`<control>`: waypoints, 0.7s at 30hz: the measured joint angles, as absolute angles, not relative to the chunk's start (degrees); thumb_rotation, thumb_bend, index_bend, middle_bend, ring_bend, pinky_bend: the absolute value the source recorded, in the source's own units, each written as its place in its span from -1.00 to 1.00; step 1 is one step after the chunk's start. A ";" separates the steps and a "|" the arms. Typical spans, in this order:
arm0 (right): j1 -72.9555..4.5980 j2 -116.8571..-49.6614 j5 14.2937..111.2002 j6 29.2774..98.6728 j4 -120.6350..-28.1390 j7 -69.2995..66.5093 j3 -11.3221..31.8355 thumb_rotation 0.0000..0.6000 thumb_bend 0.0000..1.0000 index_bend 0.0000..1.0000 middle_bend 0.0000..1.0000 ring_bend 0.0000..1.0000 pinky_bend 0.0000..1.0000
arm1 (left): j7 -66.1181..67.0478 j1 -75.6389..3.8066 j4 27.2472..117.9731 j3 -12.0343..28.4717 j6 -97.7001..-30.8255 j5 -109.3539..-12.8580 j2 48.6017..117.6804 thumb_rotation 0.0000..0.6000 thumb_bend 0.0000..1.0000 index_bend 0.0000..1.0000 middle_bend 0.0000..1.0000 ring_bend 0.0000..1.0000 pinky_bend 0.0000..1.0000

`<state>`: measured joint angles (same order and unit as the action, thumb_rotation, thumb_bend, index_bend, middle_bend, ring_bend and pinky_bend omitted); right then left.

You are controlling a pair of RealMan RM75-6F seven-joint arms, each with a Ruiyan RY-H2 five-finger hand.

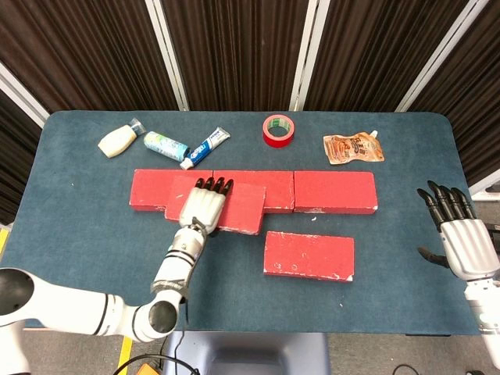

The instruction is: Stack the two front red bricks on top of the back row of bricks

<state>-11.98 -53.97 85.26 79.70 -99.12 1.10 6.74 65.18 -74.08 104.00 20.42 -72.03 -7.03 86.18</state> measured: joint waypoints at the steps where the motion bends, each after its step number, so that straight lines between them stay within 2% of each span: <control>1: -12.01 -54.02 85.12 79.56 -99.00 0.99 6.75 1.00 -1.00 -0.98 -0.95 -0.99 -1.00 | 65.57 -74.76 102.90 20.78 -71.74 -6.31 86.71 1.00 -0.43 -1.00 -0.56 -0.87 -0.78; 12: -12.72 -54.42 85.16 78.63 -98.39 2.00 6.75 1.00 -1.00 -0.97 -0.95 -0.99 -1.00 | 68.68 -79.77 88.58 23.15 -67.46 0.63 91.33 1.00 -0.43 -1.00 -0.57 -0.87 -0.79; 21: -13.80 -55.29 83.41 77.07 -98.58 4.98 7.24 1.00 -1.00 -0.97 -0.95 -0.99 -1.00 | 71.12 -82.64 72.49 24.47 -58.73 6.76 95.42 1.00 -0.42 -1.00 -0.58 -0.87 -0.79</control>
